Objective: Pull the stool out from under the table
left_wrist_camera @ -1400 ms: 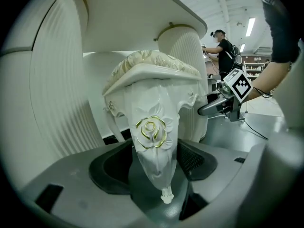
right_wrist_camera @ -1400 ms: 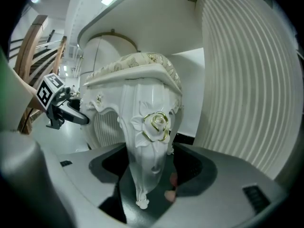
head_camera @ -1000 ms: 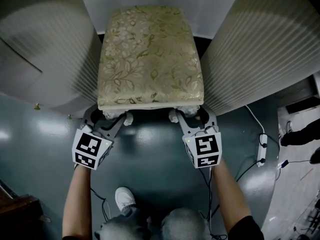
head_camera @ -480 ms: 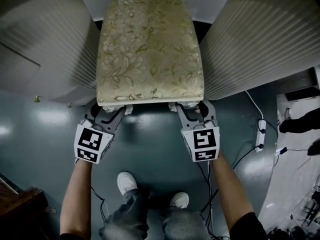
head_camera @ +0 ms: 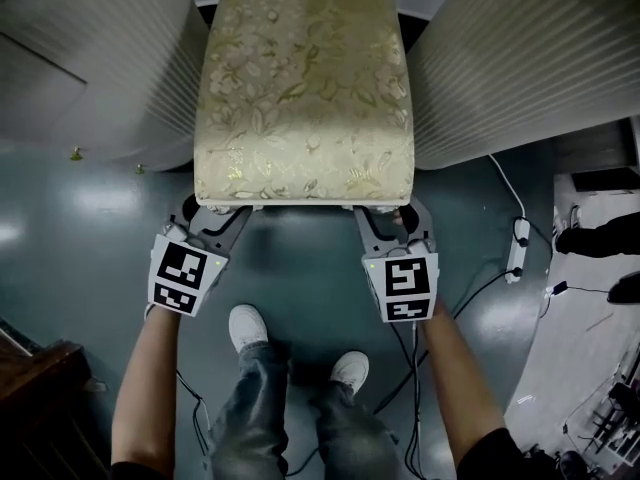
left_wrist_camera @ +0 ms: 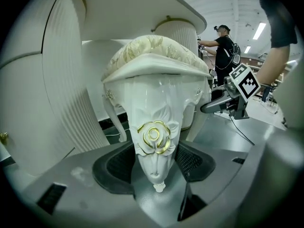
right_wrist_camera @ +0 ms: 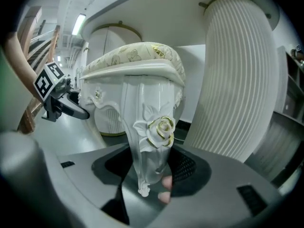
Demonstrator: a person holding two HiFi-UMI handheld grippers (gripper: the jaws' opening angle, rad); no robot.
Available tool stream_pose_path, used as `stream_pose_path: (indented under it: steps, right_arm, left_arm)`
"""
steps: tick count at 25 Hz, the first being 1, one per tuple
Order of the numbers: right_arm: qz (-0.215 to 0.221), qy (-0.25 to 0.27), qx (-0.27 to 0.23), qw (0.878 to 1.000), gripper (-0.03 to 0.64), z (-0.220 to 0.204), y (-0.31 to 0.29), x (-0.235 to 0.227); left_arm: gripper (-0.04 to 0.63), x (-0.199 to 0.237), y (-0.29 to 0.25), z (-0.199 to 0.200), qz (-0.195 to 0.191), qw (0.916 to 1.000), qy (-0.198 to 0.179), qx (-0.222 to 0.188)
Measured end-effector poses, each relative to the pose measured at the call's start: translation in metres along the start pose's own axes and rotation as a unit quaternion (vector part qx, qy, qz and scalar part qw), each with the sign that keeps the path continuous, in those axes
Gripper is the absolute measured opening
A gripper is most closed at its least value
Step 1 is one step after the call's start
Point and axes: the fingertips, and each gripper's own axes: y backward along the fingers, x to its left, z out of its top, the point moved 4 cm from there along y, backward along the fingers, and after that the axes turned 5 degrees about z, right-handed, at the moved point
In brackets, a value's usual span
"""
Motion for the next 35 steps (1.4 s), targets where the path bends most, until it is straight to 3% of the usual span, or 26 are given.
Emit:
stream_pose_path:
  steps: [27,35]
  right_arm:
    - [0.041,0.023,0.06,0.997,0.288,0.002,-0.001,-0.006]
    - [0.048,0.037,0.064,0.996,0.288,-0.001,-0.005,-0.011]
  left_arm:
    - [0.259,-0.005,-0.001,-0.001,0.0,0.998,0.016,0.061]
    - [0.259,-0.01,-0.003,-0.002,0.01,0.9981,0.023,0.057]
